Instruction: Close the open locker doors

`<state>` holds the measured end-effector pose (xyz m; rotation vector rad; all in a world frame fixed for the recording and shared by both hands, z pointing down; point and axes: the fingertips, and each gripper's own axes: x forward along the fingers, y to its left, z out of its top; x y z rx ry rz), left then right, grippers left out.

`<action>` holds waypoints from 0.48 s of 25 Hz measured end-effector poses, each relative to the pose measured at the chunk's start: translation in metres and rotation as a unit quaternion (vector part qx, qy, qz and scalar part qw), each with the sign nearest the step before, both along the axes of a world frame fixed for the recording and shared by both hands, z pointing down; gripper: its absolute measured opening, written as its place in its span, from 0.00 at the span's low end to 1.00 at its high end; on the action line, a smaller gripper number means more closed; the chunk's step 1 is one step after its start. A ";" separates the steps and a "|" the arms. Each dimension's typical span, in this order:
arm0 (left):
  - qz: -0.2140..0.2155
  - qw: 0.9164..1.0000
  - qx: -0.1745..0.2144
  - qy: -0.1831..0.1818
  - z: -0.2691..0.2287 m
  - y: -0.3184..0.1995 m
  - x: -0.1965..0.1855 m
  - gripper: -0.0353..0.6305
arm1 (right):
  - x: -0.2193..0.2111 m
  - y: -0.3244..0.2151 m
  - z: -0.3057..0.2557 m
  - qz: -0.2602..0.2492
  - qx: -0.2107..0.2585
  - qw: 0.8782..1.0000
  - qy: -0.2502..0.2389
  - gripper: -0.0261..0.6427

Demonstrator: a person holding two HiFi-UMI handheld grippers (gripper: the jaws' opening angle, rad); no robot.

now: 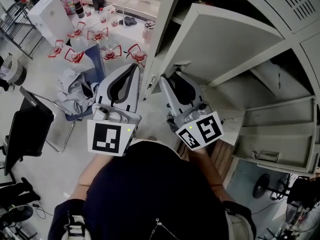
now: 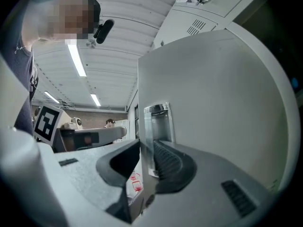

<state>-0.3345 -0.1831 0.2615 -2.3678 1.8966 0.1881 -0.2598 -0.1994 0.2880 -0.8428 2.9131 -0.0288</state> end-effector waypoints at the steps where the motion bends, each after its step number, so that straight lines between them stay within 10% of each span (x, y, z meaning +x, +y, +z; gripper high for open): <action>1: 0.010 1.000 0.001 -0.001 0.000 -0.004 -0.001 0.06 | -0.002 -0.002 -0.001 0.008 0.001 1.000 0.000 0.18; 12: 0.106 0.994 0.012 0.006 0.006 -0.038 -0.008 0.06 | -0.017 -0.027 -0.003 0.092 0.014 0.996 0.001 0.18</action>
